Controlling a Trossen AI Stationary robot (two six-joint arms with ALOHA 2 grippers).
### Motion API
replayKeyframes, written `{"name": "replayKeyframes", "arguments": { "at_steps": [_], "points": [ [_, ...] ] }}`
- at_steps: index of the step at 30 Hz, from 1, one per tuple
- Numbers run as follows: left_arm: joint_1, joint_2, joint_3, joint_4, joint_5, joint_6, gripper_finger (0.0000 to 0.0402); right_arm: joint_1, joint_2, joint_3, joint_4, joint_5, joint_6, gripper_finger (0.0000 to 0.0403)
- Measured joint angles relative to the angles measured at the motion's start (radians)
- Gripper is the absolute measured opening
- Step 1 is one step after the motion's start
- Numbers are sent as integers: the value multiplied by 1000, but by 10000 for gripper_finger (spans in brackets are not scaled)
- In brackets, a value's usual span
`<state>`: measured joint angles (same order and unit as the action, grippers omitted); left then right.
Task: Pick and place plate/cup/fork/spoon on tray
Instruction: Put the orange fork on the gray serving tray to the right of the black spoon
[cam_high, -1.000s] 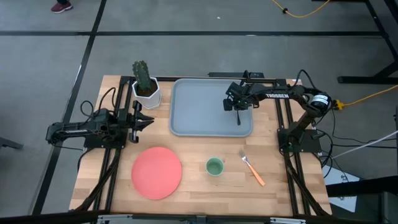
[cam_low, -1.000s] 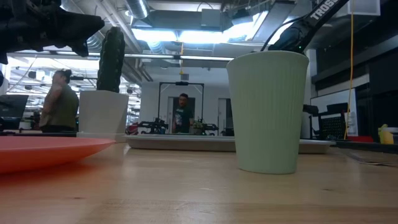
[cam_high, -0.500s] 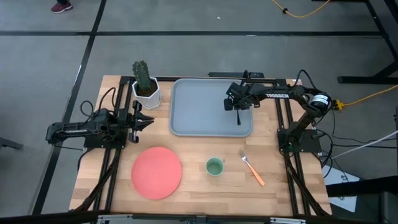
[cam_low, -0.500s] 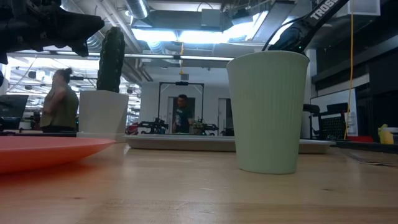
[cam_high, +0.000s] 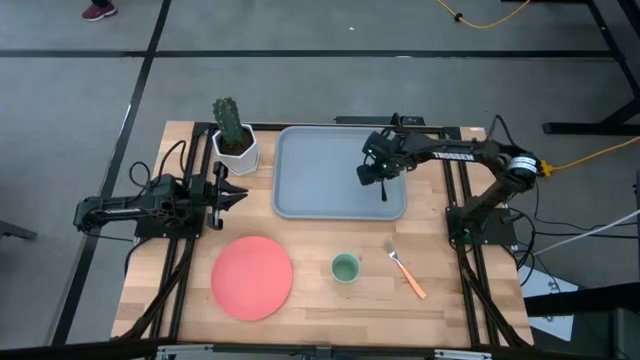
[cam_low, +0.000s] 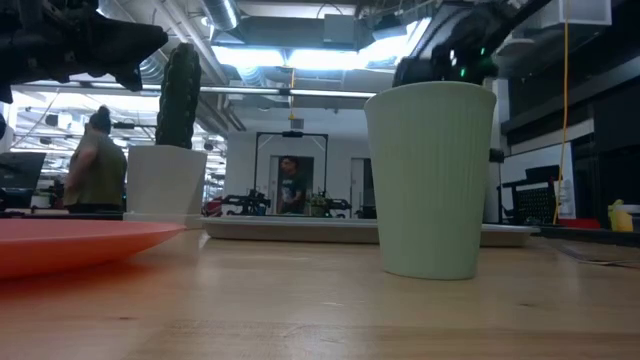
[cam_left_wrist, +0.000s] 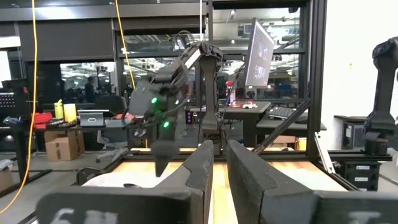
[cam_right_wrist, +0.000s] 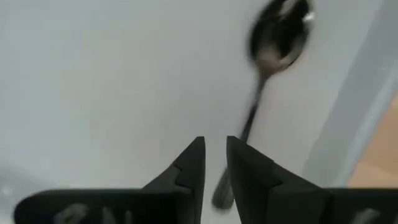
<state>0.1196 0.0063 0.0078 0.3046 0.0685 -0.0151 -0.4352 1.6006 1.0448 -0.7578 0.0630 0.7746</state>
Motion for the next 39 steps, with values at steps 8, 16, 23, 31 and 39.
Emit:
{"name": "replayKeyframes", "arguments": {
  "at_steps": [8,16,23,31,39],
  "points": [
    [0,0,0,0,0,0,41,184,-149,26,-84,79,14,71],
    [0,0,0,0,0,0,41,485,-163,25,-147,76,208,71],
    [0,0,0,0,0,0,41,714,-161,25,-157,128,401,71],
    [0,0,0,0,0,0,41,923,-116,12,-76,171,511,71],
    [0,0,0,0,0,0,41,1028,-9,12,8,213,638,71]
  ]
}}
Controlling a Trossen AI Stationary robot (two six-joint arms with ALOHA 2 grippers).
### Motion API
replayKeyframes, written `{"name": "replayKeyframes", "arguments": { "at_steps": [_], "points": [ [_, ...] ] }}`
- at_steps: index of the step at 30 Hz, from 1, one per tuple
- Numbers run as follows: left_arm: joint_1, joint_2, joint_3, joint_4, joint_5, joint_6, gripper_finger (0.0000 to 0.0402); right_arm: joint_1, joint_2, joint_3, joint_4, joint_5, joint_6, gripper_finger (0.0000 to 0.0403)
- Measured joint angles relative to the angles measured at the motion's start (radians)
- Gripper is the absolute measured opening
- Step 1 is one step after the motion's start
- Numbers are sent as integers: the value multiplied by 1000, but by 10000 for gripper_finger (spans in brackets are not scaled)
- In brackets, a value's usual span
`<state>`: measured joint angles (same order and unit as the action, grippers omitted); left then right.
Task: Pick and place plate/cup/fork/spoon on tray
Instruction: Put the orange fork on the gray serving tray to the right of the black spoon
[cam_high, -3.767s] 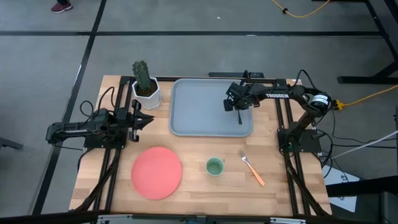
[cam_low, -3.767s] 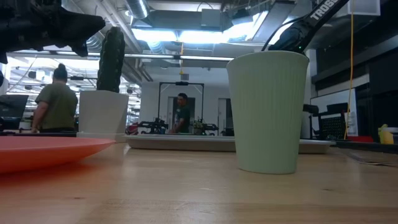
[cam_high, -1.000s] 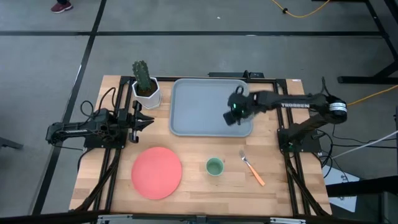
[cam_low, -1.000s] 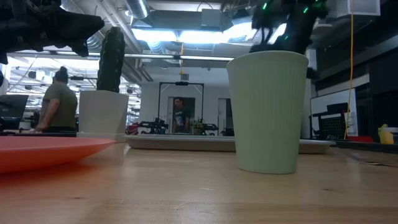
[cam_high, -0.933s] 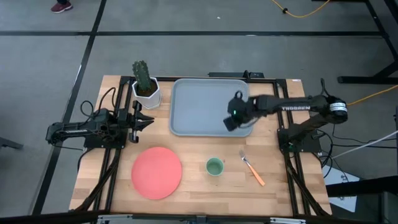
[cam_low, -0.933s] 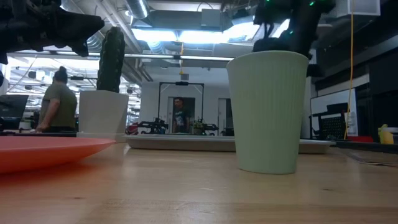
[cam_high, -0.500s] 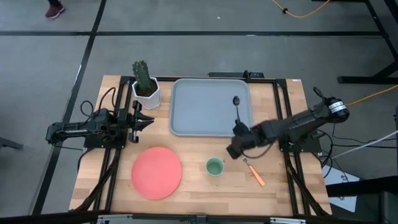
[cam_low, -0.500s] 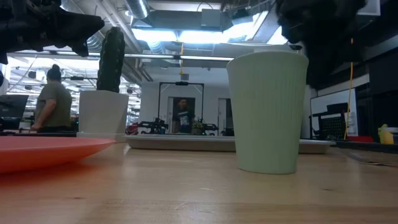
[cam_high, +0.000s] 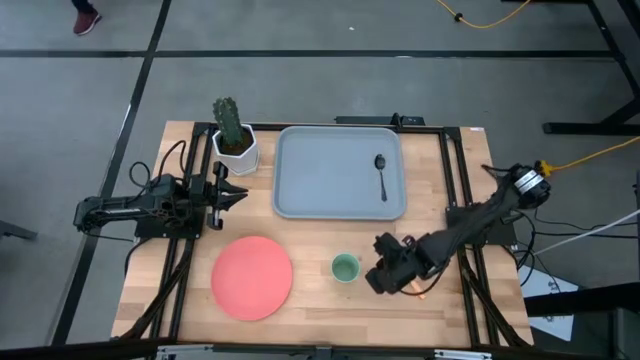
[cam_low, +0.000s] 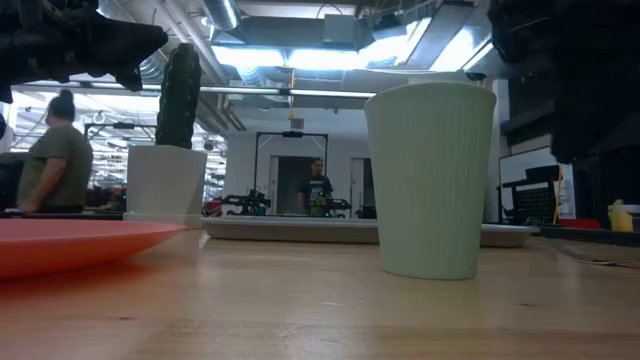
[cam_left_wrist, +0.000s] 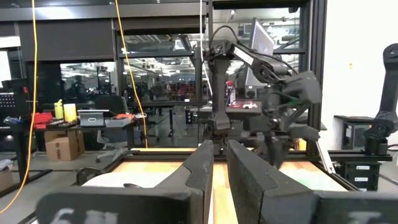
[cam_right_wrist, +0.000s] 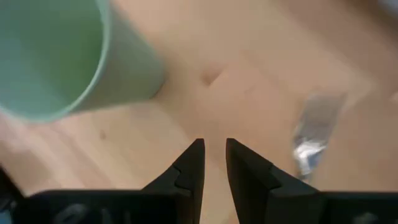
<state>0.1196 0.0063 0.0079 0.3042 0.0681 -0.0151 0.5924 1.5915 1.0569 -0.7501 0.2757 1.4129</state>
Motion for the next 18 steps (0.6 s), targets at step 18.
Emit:
{"name": "replayKeyframes", "arguments": {
  "at_steps": [18],
  "points": [
    [0,0,0,0,0,0,41,46,94,31,-126,-40,232,71]
  ]
}}
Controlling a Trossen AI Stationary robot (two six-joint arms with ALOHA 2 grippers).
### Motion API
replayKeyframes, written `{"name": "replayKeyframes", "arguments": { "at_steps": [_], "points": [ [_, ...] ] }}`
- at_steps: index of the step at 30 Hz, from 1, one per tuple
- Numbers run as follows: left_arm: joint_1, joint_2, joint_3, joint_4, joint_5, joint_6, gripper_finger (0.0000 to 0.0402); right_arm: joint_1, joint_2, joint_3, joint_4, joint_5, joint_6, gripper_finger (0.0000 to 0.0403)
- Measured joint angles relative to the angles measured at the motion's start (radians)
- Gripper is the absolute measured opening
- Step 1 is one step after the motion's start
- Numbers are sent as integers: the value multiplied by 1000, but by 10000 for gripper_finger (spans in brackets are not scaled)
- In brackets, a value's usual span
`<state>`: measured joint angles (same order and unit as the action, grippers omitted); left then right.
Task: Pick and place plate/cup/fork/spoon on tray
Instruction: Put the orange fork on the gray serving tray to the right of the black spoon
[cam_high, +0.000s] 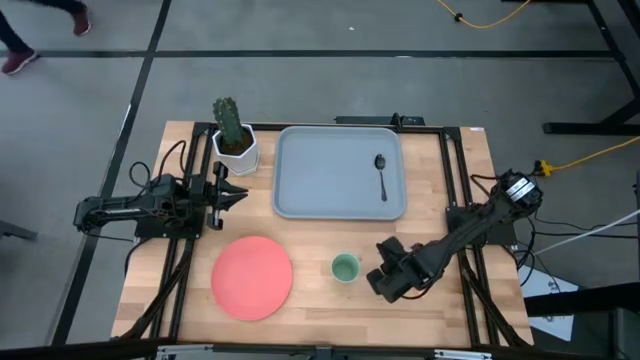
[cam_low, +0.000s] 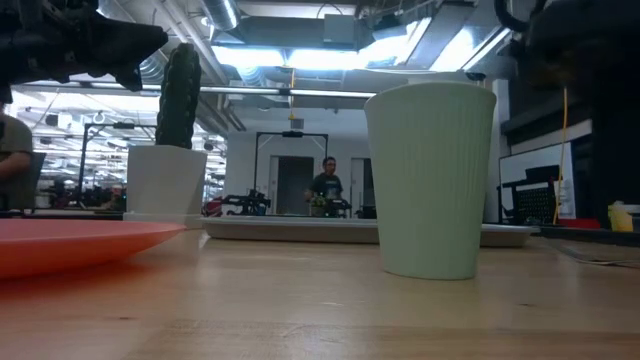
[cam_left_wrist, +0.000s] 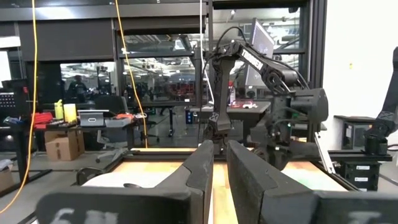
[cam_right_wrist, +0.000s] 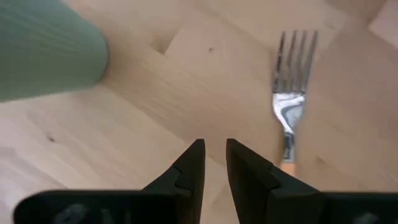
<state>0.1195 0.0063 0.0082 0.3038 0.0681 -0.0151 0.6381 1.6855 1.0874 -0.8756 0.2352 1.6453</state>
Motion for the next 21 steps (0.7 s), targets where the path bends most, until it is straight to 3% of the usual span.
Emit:
{"name": "replayKeyframes", "arguments": {
  "at_steps": [4,12,21],
  "points": [
    [0,0,0,-3,0,0,41,17,0,-9,-31,-53,1,71],
    [0,0,0,-9,0,0,41,69,-4,-35,-97,-38,66,71],
    [0,0,0,-8,0,0,41,88,-95,-170,13,-44,104,71]
  ]
}}
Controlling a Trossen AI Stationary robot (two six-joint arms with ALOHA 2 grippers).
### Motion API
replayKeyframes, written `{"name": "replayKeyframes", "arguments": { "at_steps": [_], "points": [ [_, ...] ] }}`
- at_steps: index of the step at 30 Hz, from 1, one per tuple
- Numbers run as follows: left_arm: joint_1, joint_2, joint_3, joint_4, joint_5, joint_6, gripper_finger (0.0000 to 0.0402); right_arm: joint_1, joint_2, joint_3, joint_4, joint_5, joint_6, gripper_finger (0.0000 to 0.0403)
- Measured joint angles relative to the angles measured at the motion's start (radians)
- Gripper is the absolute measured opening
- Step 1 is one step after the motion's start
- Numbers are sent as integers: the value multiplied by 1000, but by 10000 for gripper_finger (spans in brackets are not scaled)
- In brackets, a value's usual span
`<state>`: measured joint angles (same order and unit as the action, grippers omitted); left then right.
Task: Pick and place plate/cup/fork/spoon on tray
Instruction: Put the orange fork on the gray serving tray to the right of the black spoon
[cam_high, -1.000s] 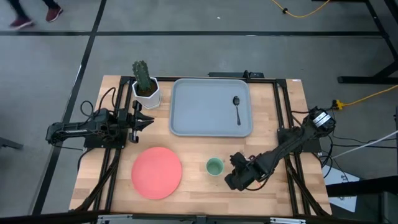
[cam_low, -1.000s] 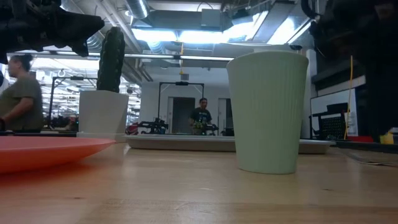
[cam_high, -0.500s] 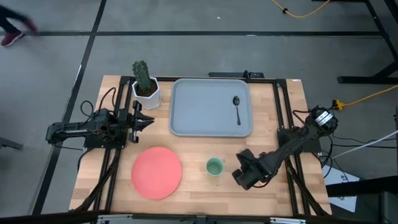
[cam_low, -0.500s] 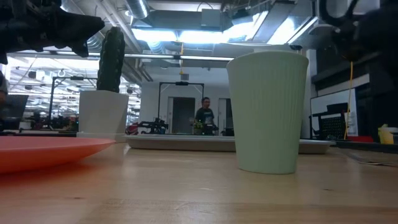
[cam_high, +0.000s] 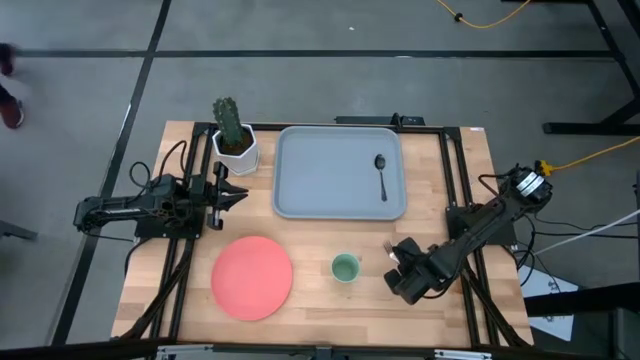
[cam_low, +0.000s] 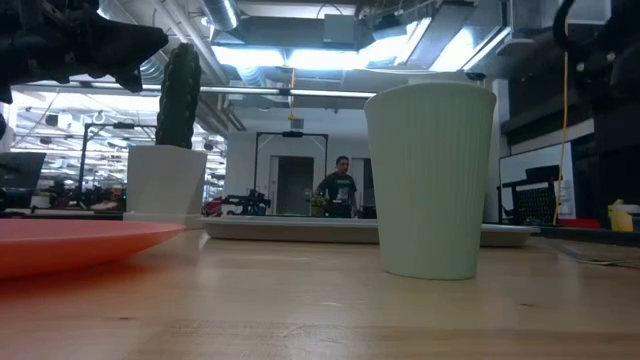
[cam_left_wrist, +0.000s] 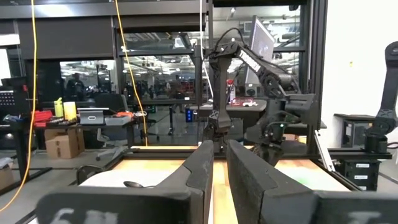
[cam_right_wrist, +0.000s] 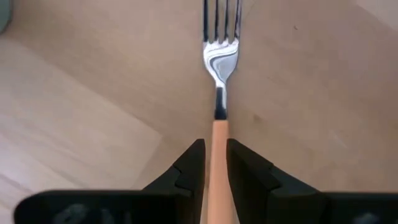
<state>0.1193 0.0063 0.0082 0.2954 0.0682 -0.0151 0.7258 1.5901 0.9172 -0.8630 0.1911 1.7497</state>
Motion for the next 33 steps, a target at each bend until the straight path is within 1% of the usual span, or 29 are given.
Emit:
{"name": "replayKeyframes", "arguments": {
  "at_steps": [2,5,12,16,33],
  "points": [
    [0,0,0,0,0,0,41,0,-21,-42,46,10,0,71],
    [0,0,0,0,0,0,41,0,-36,-70,110,10,0,71],
    [0,0,0,0,0,0,41,0,-25,-72,92,0,-7,71],
    [0,0,0,-1,0,0,41,-1,-5,-72,87,-25,-53,71],
    [0,0,0,-4,0,0,41,-7,95,-66,119,-41,-53,71]
  ]
}}
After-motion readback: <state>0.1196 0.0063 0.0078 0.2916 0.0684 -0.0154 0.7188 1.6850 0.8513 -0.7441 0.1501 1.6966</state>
